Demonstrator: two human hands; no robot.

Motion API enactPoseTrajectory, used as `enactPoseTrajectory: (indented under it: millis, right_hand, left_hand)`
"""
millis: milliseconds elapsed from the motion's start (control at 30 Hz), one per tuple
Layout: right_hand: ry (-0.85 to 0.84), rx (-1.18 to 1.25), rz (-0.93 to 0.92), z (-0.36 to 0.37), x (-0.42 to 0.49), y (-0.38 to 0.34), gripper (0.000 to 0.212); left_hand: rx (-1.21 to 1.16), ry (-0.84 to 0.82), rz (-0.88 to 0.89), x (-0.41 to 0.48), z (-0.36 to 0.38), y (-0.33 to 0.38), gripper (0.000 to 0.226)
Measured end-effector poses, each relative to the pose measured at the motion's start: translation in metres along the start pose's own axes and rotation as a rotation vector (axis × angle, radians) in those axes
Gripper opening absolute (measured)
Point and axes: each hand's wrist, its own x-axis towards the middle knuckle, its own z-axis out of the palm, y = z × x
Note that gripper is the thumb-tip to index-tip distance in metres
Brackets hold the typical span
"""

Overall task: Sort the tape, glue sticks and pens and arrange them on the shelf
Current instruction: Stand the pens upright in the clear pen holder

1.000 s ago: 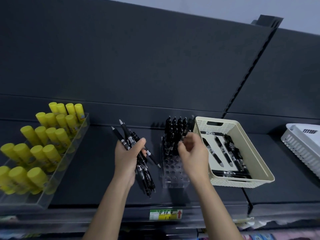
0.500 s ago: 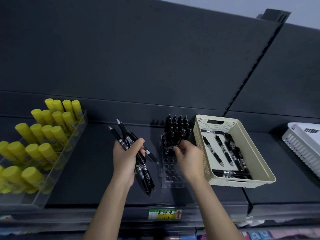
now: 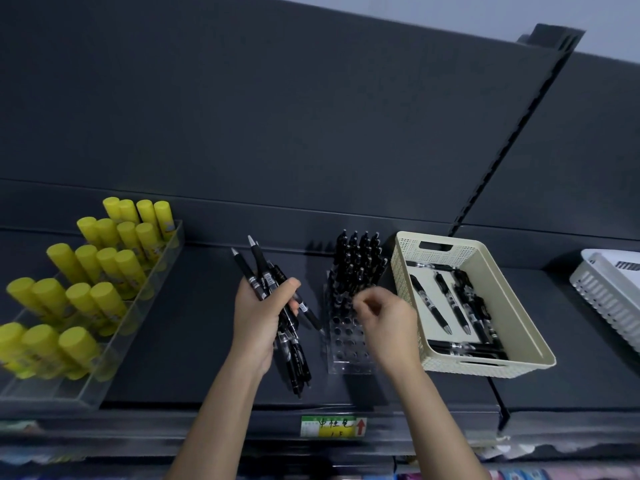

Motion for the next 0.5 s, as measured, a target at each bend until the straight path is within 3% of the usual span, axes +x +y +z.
enactPoseTrajectory:
  millis: [133, 233, 333, 500]
  right_hand:
    - [-0.205, 0.11, -0.123, 0.004, -0.01, -0.018, 0.015]
    - [-0.241, 0.092, -0.154, 0.005, -0.012, -0.019, 0.012]
    - [-0.195, 0.033, -0.169, -0.001, -0.013, -0.012, 0.01]
    - [0.092, 0.045, -0.002, -0.015, -0.002, 0.006, 0.014]
  left_hand:
    - [0.021, -0.092, 0.018, -0.004, 0.013, -0.001, 0.032]
    - [0.084, -0.176, 0.045, -0.007, 0.022, -0.001, 0.03]
    - [0.062, -0.134, 0.013, -0.008, 0.027, -0.001, 0.028]
    - [-0.014, 0.005, -0.091, -0.006, 0.025, -0.006, 0.027]
